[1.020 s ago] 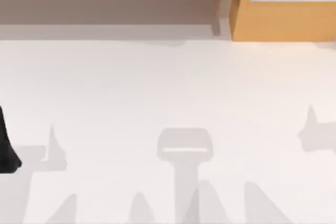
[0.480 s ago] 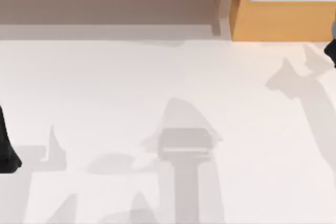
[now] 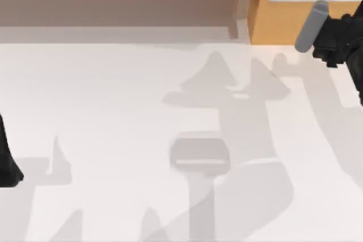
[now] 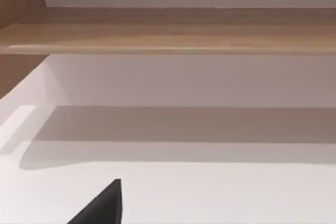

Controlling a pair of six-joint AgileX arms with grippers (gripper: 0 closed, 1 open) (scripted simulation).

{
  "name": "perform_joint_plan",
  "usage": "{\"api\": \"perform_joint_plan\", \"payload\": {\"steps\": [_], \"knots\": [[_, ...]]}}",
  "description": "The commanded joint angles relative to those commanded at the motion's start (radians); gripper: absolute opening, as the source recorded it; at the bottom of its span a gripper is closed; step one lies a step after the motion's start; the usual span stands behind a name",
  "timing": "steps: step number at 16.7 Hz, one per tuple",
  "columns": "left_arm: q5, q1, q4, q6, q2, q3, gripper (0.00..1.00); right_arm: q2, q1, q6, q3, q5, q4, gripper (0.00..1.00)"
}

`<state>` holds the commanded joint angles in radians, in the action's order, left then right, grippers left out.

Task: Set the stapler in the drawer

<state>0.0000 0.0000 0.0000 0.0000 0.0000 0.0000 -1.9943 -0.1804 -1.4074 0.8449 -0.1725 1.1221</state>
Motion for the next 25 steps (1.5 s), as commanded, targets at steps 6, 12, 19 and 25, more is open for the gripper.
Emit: {"api": "perform_joint_plan", "payload": {"steps": [6,12,19,25], "knots": [[0.0,0.0,0.0,0.0,0.0,0.0,1.0,-0.234,0.004,-0.149,0.099,-0.039,0.16,1.0],[0.0,0.0,0.0,0.0,0.0,0.0,1.0,-0.235,0.005,-0.149,0.099,-0.038,0.158,1.0],[0.0,0.0,0.0,0.0,0.0,0.0,1.0,-0.288,0.016,-0.151,0.216,-0.028,0.097,1.0],[0.0,0.0,0.0,0.0,0.0,0.0,1.0,-0.288,0.016,-0.151,0.216,-0.028,0.097,0.77]]}}
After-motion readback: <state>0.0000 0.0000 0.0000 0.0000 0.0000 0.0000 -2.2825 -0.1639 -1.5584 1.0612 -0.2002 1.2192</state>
